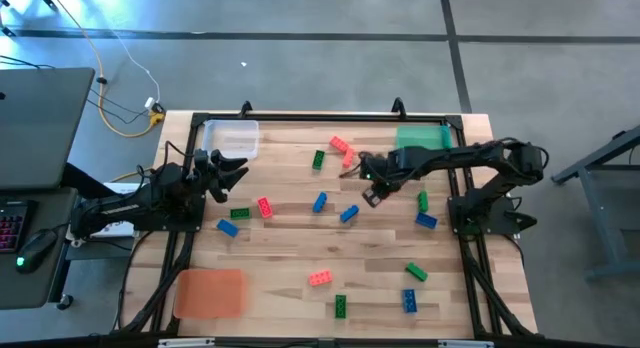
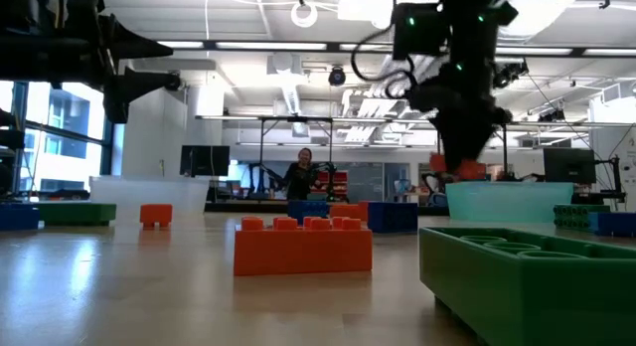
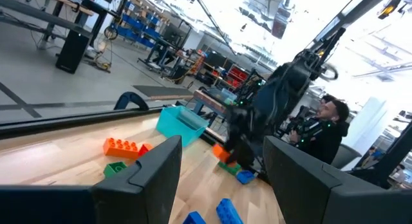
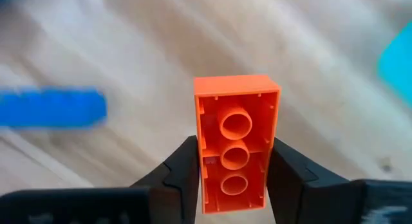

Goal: Sort & place blocks by color
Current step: Put the orange game piece into the blue bin

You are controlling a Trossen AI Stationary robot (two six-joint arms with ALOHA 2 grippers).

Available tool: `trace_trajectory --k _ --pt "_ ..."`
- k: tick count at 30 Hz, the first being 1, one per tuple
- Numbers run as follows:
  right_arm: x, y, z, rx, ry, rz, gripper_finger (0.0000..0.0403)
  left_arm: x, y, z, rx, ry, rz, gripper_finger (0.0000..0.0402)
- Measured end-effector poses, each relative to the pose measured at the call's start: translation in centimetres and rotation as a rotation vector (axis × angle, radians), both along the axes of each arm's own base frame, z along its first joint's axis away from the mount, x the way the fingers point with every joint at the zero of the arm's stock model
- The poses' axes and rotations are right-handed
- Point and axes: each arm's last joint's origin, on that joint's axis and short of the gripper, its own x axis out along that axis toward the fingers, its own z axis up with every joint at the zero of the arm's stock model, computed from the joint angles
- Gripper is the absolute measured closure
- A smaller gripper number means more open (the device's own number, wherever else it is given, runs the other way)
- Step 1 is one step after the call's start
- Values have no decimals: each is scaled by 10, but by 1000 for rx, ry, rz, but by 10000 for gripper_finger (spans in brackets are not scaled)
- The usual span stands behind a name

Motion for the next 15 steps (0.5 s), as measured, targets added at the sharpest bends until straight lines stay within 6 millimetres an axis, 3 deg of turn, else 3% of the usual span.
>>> trace_trajectory --k 9,15 --pt "8 -34 61 -218 -124 -97 288 0 0 0 -67 -35 -10 193" --pt "-3 -63 87 -363 -73 -208 288 0 0 0 -68 -34 -10 193"
